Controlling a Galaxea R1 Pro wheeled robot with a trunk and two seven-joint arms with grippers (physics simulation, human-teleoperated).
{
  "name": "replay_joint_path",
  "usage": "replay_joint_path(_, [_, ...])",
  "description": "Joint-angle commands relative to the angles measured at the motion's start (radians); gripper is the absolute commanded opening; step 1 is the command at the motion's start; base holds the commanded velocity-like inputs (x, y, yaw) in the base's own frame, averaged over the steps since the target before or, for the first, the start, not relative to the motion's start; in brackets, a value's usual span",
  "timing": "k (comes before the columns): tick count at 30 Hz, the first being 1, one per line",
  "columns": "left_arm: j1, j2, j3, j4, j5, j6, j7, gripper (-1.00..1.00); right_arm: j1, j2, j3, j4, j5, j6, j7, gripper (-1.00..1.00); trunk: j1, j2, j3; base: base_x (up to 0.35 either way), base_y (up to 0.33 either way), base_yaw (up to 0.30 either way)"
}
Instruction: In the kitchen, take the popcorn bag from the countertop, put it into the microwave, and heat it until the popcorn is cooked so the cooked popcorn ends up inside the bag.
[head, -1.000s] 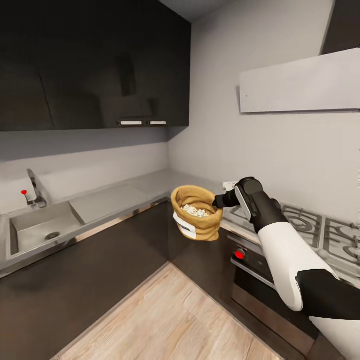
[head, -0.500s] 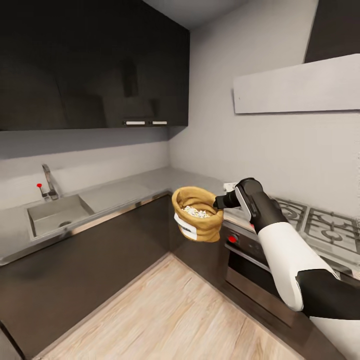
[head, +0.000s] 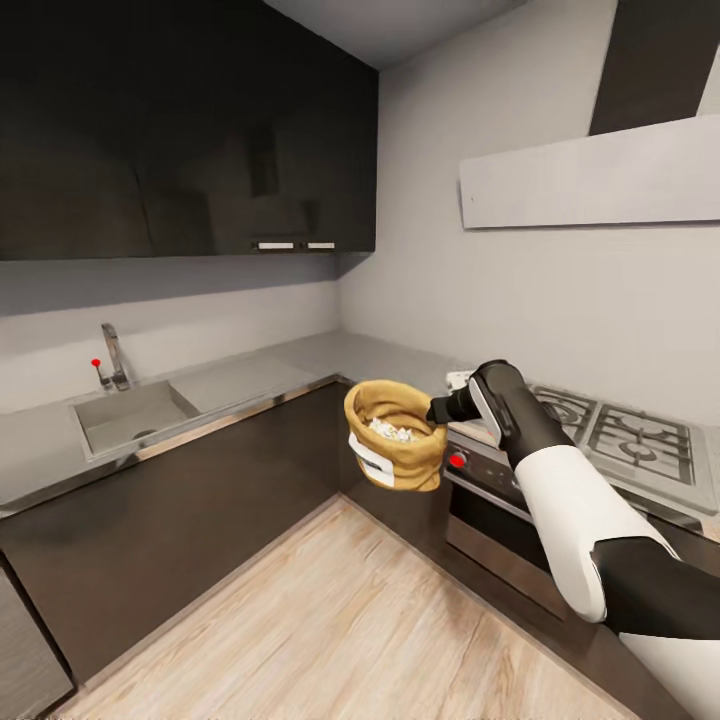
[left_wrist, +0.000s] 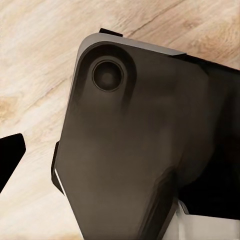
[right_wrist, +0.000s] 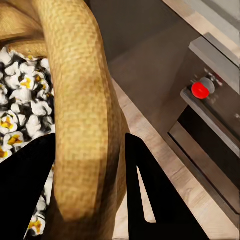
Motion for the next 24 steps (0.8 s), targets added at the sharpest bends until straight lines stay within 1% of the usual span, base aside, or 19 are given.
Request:
replay_joint_path(1, [0.000, 0.000, 0.002, -0.001, 0.006, -0.001, 0.000, 1.00, -0.001, 0.000, 0.001, 0.000, 0.010, 0.003, 0.008, -1.00, 0.000, -0.001, -0.001, 0.000, 0.000, 0.000])
replay_joint_path(4, [0.000, 0.000, 0.002, -0.001, 0.005, -0.003, 0.000, 1.00, -0.001, 0.000, 0.001, 0.001, 0.010, 0.003, 0.008, -1.00, 0.000, -0.001, -0.001, -0.002, 0.000, 0.000])
replay_joint_path(6, [0.000, 0.000, 0.002, -0.001, 0.005, -0.002, 0.000, 1.00, -0.001, 0.000, 0.001, 0.002, 0.010, 0.003, 0.008, -1.00, 0.000, -0.001, -0.001, -0.152, 0.000, 0.000])
replay_joint_path(15, [0.000, -0.002, 0.002, -0.001, 0.006, -0.001, 0.000, 1.00, -0.001, 0.000, 0.000, 0.003, 0.010, 0.003, 0.010, -1.00, 0.000, -0.001, -0.001, -0.328, 0.000, 0.000])
replay_joint_path(18, [0.000, -0.001, 0.002, -0.001, 0.006, -0.001, 0.000, 1.00, -0.001, -0.009, 0.001, 0.004, 0.010, 0.003, 0.013, -1.00, 0.000, -0.001, -0.001, -0.345, 0.000, 0.000])
replay_joint_path(19, [0.000, -0.002, 0.002, -0.001, 0.006, -0.001, 0.000, 1.00, -0.001, -0.020, 0.001, 0.004, 0.009, 0.003, 0.014, -1.00, 0.000, -0.001, -0.001, -0.345, 0.000, 0.000])
replay_joint_path(24, [0.000, -0.002, 0.002, -0.001, 0.006, -0.001, 0.000, 1.00, -0.001, -0.031, 0.001, 0.003, 0.009, 0.003, 0.015, -1.00, 0.000, -0.001, -0.001, -0.345, 0.000, 0.000])
